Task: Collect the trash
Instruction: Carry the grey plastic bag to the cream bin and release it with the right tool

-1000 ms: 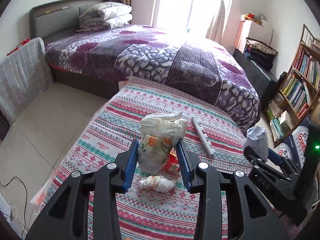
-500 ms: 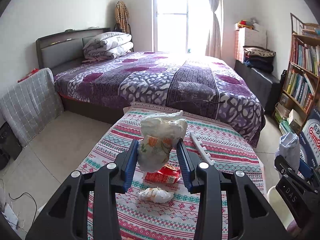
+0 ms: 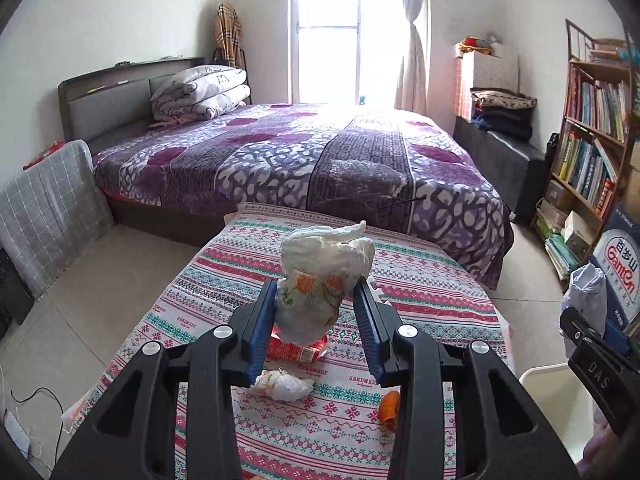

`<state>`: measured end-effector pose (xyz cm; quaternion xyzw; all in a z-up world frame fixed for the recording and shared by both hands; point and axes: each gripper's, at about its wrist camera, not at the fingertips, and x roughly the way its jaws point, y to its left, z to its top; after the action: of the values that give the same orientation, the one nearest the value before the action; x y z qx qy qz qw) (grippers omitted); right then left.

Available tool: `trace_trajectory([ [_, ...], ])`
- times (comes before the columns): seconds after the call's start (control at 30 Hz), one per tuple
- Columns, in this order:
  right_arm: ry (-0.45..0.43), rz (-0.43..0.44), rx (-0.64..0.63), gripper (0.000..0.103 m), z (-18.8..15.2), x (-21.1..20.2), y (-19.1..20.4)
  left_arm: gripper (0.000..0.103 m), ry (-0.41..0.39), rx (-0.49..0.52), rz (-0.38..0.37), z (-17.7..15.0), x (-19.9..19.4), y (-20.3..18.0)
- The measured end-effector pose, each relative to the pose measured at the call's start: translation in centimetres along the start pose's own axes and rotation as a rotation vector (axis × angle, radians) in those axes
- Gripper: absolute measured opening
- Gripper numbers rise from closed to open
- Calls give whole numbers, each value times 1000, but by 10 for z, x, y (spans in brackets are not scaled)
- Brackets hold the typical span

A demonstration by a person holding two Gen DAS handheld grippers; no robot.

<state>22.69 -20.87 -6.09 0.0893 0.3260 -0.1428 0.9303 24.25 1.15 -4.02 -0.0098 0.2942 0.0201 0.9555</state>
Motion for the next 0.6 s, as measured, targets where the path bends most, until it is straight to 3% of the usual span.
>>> trace_trajectory([
  [0.6,26,-102,110,60,5,-4,-62,39,-1,62,-79,-8,-4,-57],
])
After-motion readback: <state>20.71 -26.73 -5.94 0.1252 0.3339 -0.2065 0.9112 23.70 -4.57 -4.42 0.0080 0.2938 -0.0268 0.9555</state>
